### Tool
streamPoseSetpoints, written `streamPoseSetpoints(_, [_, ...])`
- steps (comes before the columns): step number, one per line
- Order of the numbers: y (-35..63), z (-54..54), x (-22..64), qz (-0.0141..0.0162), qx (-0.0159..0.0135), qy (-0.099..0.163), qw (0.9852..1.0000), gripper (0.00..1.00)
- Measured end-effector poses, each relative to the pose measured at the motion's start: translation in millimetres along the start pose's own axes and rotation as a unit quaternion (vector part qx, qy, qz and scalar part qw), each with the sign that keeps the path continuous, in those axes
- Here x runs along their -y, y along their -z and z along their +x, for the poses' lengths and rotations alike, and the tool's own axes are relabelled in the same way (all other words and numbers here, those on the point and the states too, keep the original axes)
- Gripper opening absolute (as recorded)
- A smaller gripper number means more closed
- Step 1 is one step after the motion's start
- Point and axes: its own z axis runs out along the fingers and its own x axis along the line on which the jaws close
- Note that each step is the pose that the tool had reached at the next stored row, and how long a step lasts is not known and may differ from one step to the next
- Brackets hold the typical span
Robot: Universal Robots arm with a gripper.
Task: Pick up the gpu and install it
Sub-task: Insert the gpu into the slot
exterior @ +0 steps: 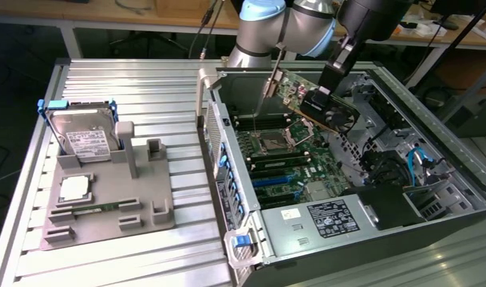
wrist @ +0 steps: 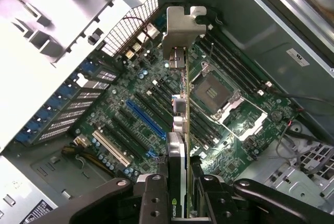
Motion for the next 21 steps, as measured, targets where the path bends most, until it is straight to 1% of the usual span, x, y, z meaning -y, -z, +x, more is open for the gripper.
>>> streamPoseSetpoints(9, [-0.5,0.0,0.0,0.0004,-0.0010,0.026,0.9997,0.27])
streamPoseSetpoints(21, [-1.0,0.0,0.0,0.0011,-0.0024,0.062,0.9981,0.27])
